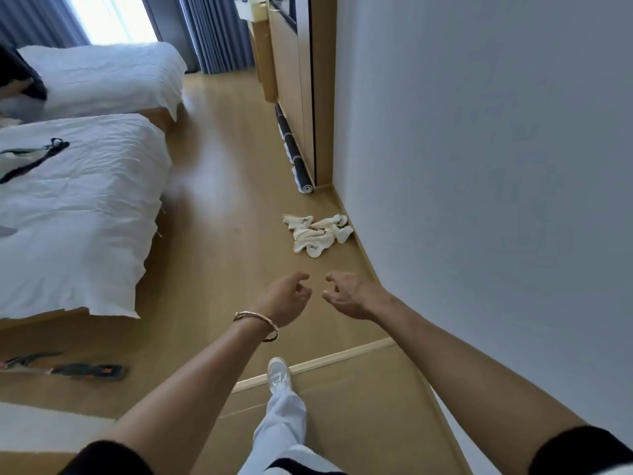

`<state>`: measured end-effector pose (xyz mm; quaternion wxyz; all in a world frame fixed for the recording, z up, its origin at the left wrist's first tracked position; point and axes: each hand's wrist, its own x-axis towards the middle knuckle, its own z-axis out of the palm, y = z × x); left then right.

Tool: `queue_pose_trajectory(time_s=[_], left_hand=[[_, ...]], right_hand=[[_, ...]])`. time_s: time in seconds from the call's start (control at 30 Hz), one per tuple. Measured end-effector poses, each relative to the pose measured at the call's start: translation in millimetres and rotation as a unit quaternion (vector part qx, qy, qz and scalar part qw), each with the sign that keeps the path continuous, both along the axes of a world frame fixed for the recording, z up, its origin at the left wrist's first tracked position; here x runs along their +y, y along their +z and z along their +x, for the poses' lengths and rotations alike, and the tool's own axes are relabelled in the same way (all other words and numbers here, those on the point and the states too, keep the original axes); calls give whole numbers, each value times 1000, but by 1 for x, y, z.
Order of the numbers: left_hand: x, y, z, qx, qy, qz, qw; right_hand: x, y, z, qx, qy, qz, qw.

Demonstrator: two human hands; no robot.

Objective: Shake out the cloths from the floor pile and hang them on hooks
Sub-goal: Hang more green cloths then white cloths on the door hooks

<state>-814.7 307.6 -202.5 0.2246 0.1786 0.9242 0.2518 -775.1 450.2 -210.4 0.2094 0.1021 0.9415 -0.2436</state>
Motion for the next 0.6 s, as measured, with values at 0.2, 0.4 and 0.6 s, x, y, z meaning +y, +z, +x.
queue_pose_trajectory(time_s=[0.2, 0.4, 0.6], left_hand=[[53, -17, -84, -29, -38, 32, 998], [103, -32, -189, -58, -59, 57, 995], [122, -45, -280, -74, -56, 25, 995]], right_hand=[[44, -11, -66, -16, -33, 15, 999], [92, -13, -165, -37, -64, 27, 997], [114, -24, -250, -68, -66, 32, 995]])
